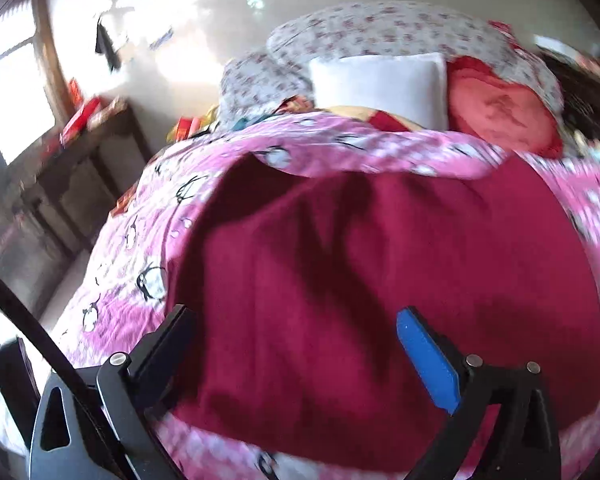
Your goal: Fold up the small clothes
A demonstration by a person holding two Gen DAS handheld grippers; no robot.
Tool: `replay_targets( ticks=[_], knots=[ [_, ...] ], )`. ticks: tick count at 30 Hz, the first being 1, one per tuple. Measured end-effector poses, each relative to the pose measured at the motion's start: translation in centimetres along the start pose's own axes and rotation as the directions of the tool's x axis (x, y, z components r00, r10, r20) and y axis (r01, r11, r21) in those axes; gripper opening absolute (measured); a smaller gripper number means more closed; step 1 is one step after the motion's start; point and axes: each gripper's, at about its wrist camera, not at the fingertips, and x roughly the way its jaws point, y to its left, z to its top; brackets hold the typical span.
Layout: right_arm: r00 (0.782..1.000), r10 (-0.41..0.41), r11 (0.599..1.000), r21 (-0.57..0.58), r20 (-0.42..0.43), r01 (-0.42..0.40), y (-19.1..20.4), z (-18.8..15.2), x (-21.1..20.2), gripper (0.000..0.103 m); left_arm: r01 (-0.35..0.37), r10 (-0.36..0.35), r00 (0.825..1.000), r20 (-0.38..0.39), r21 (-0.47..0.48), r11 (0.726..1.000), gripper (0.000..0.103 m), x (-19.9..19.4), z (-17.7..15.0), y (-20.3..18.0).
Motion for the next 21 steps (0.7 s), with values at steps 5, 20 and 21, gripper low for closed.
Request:
replay_targets(
  ticks=[5,20,21],
  knots=[
    [0.997,-0.004,0.989,-0.147,-0.072,-0.007,5.4,4.1,4.9,0.103,-0.005,0.005,1.000,-0.005,0.007,1.000,0.103,0.7,0.0,-0.5],
    [0.993,-0.031,0.949,-0.315,-0.112,-0.006,7.8,5.2,11.1,0.036,0.227,-0.224,0.973,-0.052,0.048,0.973,0.031,2.1,0.6,-1.9],
    [0.994,-0.010,0.952,-0.306,-0.108,-0.024,7.4,5.4,10.2,0.024,0.247,-0.246,0.968,-0.046,0.039,0.968,0.029,1.8,0.6,-1.8]
  ],
)
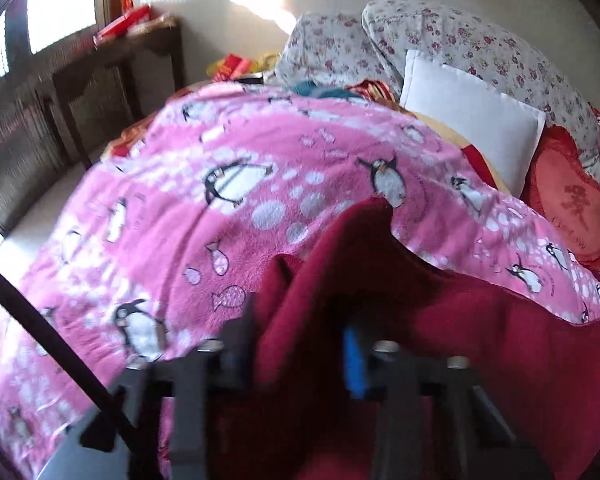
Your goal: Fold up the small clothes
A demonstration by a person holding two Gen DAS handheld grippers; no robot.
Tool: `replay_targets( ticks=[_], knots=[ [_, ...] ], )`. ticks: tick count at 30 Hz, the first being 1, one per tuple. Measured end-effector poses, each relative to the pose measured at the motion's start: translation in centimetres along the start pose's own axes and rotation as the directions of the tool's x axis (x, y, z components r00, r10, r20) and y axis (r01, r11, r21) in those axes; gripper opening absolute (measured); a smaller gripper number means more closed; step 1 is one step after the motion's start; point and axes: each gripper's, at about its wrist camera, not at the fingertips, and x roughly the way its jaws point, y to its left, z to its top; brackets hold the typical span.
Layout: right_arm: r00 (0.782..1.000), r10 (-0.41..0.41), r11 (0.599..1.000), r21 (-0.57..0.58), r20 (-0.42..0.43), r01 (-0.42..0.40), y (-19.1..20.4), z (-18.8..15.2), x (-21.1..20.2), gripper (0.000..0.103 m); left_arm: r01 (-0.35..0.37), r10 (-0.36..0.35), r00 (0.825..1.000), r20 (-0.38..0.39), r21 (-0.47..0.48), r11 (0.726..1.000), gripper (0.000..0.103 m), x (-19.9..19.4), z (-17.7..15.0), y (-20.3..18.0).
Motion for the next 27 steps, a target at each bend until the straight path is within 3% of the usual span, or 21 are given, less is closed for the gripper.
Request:
replay_targets(
  ticks=[2,5,9,14,16,19,22,25,27],
  knots=[
    [0.998,0.047,0.999,0.023,0.035,-0.048,-1.4,-0.2,-2.7,0.018,0.029,-0.030,0.998,0.063,0.030,0.999,0.020,-1.6,-0.1,-0.5],
    [0.992,0.072,0.996,0.042,0.107,-0.077,-3.6,-0.6,-7.4,0.016,0.171,-0.175,0.978,0.115,0.048,0.984,0.018,-4.3,-0.4,-2.3],
    [0.987,0.028,0.999,0.034,0.160,-0.034,-7.7,-1.5,-12.9,0.013,0.194,-0.214,0.971,0.103,0.179,0.965,0.018,-6.4,-0.9,-8.5],
    [0.979,-0.078,0.995,0.082,0.187,0.064,-14.3,-3.3,-16.7,0.011,0.245,-0.264,0.965,0.007,0.348,0.905,0.017,-4.5,-2.2,-18.7],
    [0.975,-0.128,0.988,0.105,0.184,0.110,-16.6,-4.2,-17.3,0.008,0.288,-0.283,0.957,-0.068,0.369,0.884,0.011,-2.5,-2.7,-21.3],
    [0.967,-0.203,0.974,0.136,0.157,0.182,-20.5,-6.1,-17.2,0.005,0.252,-0.220,0.967,-0.126,0.413,0.875,0.011,1.9,-3.5,-24.5],
    [0.972,-0.216,0.965,0.175,0.095,0.198,-23.5,-8.1,-15.0,0.005,0.201,-0.144,0.976,-0.166,0.415,0.887,0.011,5.7,-4.3,-25.3],
    [0.978,-0.210,0.957,0.210,0.011,0.203,-25.5,-10.4,-11.6,0.005,0.185,-0.117,0.977,-0.177,0.444,0.876,0.011,5.4,-5.3,-25.2],
    [0.983,-0.186,0.953,0.245,0.004,0.179,-26.8,-11.4,-10.8,0.005,0.202,-0.131,0.974,-0.182,0.453,0.868,0.012,3.5,-5.3,-24.6]
  ],
)
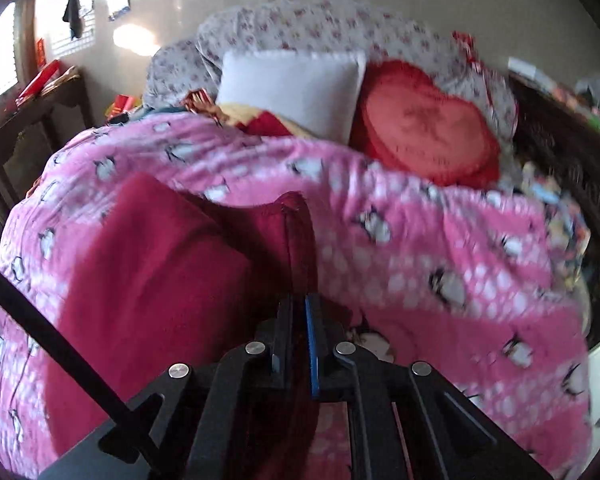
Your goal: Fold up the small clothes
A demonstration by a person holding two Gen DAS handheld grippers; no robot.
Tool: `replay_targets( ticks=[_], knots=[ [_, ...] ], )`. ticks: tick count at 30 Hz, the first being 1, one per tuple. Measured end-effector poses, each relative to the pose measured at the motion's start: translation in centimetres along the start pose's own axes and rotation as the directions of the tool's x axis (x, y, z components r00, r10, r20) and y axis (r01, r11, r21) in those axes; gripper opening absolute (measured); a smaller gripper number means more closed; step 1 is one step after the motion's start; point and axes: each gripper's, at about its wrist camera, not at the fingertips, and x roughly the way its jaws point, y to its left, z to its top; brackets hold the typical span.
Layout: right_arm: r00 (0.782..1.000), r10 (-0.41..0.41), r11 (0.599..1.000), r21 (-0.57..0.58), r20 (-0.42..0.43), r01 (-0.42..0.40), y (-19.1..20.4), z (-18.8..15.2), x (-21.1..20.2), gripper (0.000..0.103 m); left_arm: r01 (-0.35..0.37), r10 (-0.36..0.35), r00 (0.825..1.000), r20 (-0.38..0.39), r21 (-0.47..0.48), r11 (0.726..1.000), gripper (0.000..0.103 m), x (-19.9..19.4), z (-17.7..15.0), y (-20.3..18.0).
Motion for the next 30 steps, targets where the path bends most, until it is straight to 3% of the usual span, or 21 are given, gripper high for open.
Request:
replay_targets(
  ticks=[3,4,5,7,9,12,18,20,21,22,24,28,30],
  knots=[
    [0.993,0.118,0.987,0.106,0.031,-0.121,-1.7,-0.3,-1.2,0.008,-0.017,0.016,0.999,0.042,0.016,1.000,0.030,-3.7,-0.1,1.1],
    [0.989,0.141,0.981,0.127,0.047,-0.146,-2.0,-0.6,-2.5,0.016,-0.050,0.049,0.997,0.058,0.015,0.999,0.046,-4.5,0.1,1.7],
    [0.986,0.155,0.977,0.137,0.060,-0.162,-1.9,-1.0,-3.5,0.022,-0.085,0.084,0.993,0.083,0.012,0.996,0.056,-5.6,0.2,2.5],
    [0.970,0.222,0.961,0.150,0.096,-0.234,-1.6,-2.1,-6.1,0.059,-0.146,0.144,0.983,0.117,0.009,0.989,0.056,-6.5,0.4,4.0],
    [0.961,0.260,0.946,0.172,0.098,-0.274,-0.7,-3.2,-7.1,0.079,-0.221,0.222,0.967,0.124,-0.024,0.975,0.056,-6.6,0.6,6.2],
    [0.939,0.341,0.922,0.181,0.044,-0.343,0.7,-4.8,-6.9,0.080,-0.248,0.255,0.964,0.079,-0.088,0.965,0.056,-5.2,0.3,8.9],
    [0.925,0.380,0.889,0.273,0.010,-0.368,1.8,-6.0,-3.8,0.085,-0.279,0.280,0.960,-0.008,-0.129,0.952,0.056,-1.9,-1.0,11.1],
    [0.921,0.388,0.887,0.256,0.033,-0.384,2.6,-5.6,-3.5,0.082,-0.286,0.287,0.958,-0.007,-0.128,0.950,0.056,-1.7,-1.0,11.0],
    [0.925,0.379,0.896,0.235,0.036,-0.376,3.1,-5.4,-3.5,0.067,-0.291,0.292,0.956,-0.007,-0.123,0.949,0.056,-1.8,-1.1,10.7],
    [0.928,0.370,0.907,0.201,0.032,-0.369,3.8,-5.0,-3.2,0.036,-0.292,0.294,0.956,-0.008,-0.119,0.949,0.056,-1.8,-1.2,10.3],
    [0.946,0.323,0.930,0.173,0.028,-0.323,4.2,-4.7,-3.0,0.019,-0.287,0.287,0.958,-0.015,-0.115,0.951,0.056,-1.8,-0.9,9.9],
    [0.949,0.292,0.945,0.115,0.115,-0.305,3.4,-4.5,-6.5,0.016,-0.248,0.249,0.968,0.012,-0.076,0.966,0.056,-2.9,-0.1,8.0],
    [0.962,0.232,0.965,0.092,0.142,-0.246,2.4,-4.4,-8.4,0.016,-0.263,0.265,0.963,0.047,-0.056,0.963,0.067,-3.3,0.3,6.9]
  ],
)
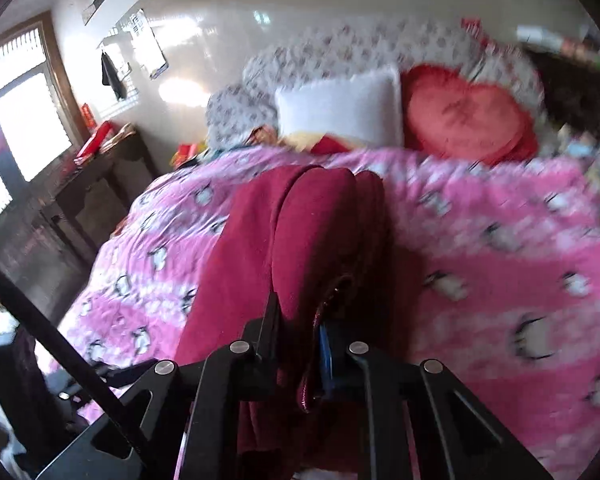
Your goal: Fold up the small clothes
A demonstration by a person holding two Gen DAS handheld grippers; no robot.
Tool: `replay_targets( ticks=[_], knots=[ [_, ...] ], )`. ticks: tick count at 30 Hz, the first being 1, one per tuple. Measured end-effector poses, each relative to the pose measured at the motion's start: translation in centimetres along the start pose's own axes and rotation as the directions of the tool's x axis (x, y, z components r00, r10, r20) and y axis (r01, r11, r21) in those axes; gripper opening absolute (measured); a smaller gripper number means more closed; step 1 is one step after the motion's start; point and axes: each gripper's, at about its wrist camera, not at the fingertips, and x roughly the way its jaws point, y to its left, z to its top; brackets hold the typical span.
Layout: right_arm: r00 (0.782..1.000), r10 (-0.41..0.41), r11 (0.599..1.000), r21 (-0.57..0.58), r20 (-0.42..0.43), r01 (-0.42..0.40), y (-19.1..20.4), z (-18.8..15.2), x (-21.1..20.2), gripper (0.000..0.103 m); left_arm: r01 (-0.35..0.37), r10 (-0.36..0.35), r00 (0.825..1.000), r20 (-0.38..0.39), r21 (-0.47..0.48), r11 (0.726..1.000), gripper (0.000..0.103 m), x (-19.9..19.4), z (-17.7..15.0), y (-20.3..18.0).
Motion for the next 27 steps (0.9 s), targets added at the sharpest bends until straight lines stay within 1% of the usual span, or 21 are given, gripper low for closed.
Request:
replay_targets(
  ticks=[1,3,4,5,6,8,9,10,12,14,17,19,20,21,22,23,25,27],
  knots=[
    [1.000,-0.024,1.000,-0.010,-0.003,0.024,-0.3,0.1,-0.2,0.016,-0.007,0.007,1.000,0.012,0.004,1.000,0.073,0.1,0.0,-0.3],
    [0.992,-0.122,0.992,-0.017,-0.029,0.121,-1.3,-0.3,0.9,0.016,-0.019,0.019,1.000,-0.006,0.009,1.000,0.074,1.4,0.0,-0.7],
    [0.988,-0.145,0.989,-0.022,-0.058,0.144,-1.6,-0.8,2.2,0.017,-0.028,0.028,0.999,-0.043,-0.001,1.000,0.074,2.6,-0.3,-0.8],
    [0.987,-0.141,0.990,-0.022,-0.075,0.140,-1.8,-1.2,3.1,0.020,-0.037,0.036,0.997,-0.072,-0.012,0.999,0.074,3.5,-0.5,-0.7],
    [0.989,-0.133,0.991,-0.011,-0.061,0.132,-1.9,-1.6,3.5,0.025,-0.041,0.038,0.994,-0.098,-0.028,0.999,0.074,4.2,-0.7,-0.5],
    [0.993,-0.111,0.994,0.019,-0.046,0.112,-2.4,-1.5,2.4,0.035,-0.026,0.020,0.995,-0.101,-0.054,0.998,0.074,3.7,-0.6,0.2],
    [0.993,-0.107,0.994,0.035,-0.042,0.108,-2.6,-1.3,1.5,0.042,-0.030,0.025,0.996,-0.091,-0.055,0.998,0.074,3.1,-0.3,0.4],
    [0.994,-0.112,0.993,0.044,-0.007,0.112,-2.6,-1.0,0.0,0.042,-0.039,0.035,0.997,-0.075,-0.054,0.998,0.074,2.5,-0.1,0.6],
    [0.993,-0.111,0.994,0.026,0.050,0.110,-1.9,-0.7,-2.1,0.042,-0.072,0.070,0.997,-0.030,-0.052,0.996,0.074,1.3,0.7,0.8],
    [0.994,-0.083,0.996,-0.012,0.068,0.084,-0.6,-0.6,-2.8,0.042,-0.097,0.096,0.995,-0.019,-0.060,0.993,0.074,1.1,2.0,0.9],
    [0.995,-0.085,0.995,-0.055,0.051,0.088,0.8,-0.1,-1.1,0.041,-0.130,0.129,0.991,-0.027,-0.077,0.988,0.074,2.6,3.8,0.9],
    [0.992,-0.125,0.991,-0.052,0.019,0.126,0.6,0.2,1.2,0.035,-0.156,0.154,0.988,-0.025,-0.081,0.985,0.075,3.6,4.5,1.0],
    [0.988,-0.152,0.987,-0.048,-0.003,0.152,0.1,0.3,2.5,0.034,-0.171,0.169,0.985,-0.027,-0.079,0.982,0.079,4.3,4.7,1.0],
    [0.985,-0.168,0.985,-0.042,-0.027,0.167,-0.6,0.2,3.6,0.030,-0.182,0.180,0.983,-0.034,-0.074,0.980,0.081,5.0,4.9,0.9],
    [0.983,-0.178,0.984,-0.031,-0.051,0.176,-1.3,0.1,4.9,0.030,-0.186,0.183,0.982,-0.044,-0.070,0.980,0.084,5.7,5.1,0.9],
    [0.982,-0.183,0.983,-0.020,-0.056,0.182,-2.0,0.0,5.9,0.030,-0.186,0.183,0.982,-0.048,-0.071,0.980,0.086,6.1,5.2,1.0],
    [0.986,-0.163,0.987,-0.010,-0.043,0.163,-2.8,0.0,6.5,0.030,-0.202,0.199,0.979,-0.046,-0.070,0.977,0.087,6.6,5.1,0.9],
    [0.988,-0.147,0.989,-0.007,-0.041,0.147,-2.8,0.0,5.7,0.030,-0.219,0.218,0.975,-0.034,-0.050,0.974,0.087,6.5,5.1,0.5]
  ],
)
